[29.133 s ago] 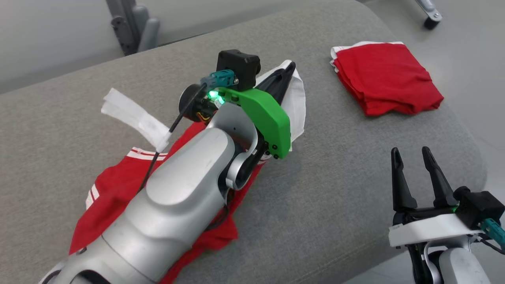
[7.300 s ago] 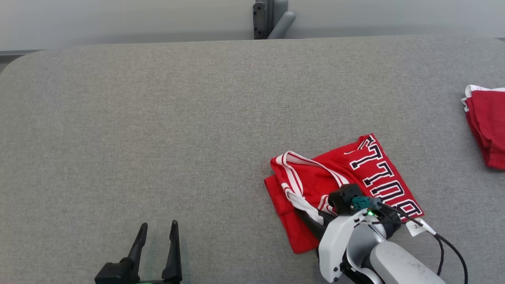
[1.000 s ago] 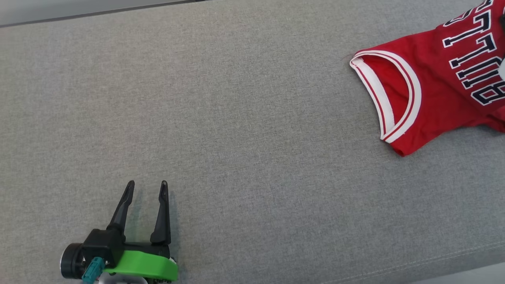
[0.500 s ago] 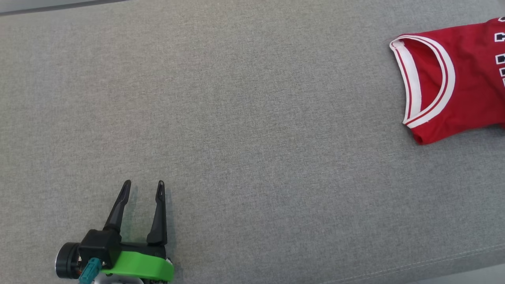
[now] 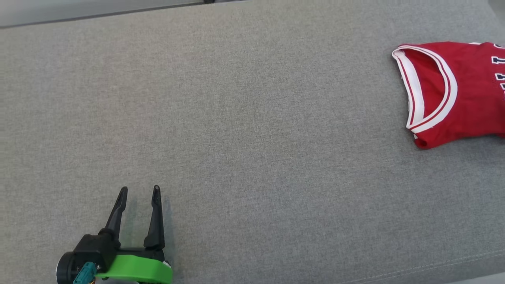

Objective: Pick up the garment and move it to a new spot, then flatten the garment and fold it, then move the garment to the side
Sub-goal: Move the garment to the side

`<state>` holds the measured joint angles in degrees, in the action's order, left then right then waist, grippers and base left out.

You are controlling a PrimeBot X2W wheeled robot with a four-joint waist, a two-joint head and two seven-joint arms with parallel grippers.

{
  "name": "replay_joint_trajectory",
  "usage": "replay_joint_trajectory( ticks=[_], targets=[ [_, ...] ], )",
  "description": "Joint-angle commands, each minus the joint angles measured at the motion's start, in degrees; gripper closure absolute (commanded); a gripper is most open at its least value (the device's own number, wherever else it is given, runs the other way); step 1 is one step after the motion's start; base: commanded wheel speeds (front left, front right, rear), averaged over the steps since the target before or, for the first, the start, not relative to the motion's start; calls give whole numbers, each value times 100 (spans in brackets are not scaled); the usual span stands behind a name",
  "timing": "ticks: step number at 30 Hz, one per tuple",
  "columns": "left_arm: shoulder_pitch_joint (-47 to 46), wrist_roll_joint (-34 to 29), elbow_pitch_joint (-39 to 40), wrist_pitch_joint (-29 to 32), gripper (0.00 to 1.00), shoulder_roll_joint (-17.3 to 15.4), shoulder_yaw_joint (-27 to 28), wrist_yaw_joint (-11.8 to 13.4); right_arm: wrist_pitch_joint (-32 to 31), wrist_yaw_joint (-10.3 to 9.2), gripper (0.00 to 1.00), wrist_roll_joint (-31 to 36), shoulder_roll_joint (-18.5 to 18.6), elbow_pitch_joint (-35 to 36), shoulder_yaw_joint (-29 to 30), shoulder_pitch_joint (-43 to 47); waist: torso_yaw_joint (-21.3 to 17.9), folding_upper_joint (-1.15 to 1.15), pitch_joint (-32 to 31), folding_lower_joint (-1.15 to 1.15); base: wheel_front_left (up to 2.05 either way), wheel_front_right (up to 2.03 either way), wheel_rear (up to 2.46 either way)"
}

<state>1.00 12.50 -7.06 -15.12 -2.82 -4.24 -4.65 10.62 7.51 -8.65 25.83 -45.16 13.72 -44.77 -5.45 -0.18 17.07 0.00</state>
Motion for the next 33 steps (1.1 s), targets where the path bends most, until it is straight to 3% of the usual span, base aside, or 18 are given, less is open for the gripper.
replay_joint_trajectory(
  ticks=[1,12,17,26,33],
  targets=[
    [116,108,-28,1,0,-16,6,53,151,-5,0,-73,-86,127,-45,272,49,18,-311,0,0,0,0],
    [554,587,-107,0,0,-15,-35,228,456,-5,0,-522,-1326,2359,-610,3217,315,18,-1430,0,0,0,0],
    [662,587,-212,0,0,-15,-116,250,457,-5,0,-411,-1694,2826,-700,4149,473,18,-1666,0,0,0,0],
    [634,572,-591,1,0,-15,-159,263,456,-5,0,262,-2116,3392,-1013,4836,714,18,-1815,0,0,0,0],
    [481,593,-785,0,0,-15,-90,244,457,-5,0,714,-2253,3380,-806,4869,829,18,-1844,0,0,0,0]
  ],
)
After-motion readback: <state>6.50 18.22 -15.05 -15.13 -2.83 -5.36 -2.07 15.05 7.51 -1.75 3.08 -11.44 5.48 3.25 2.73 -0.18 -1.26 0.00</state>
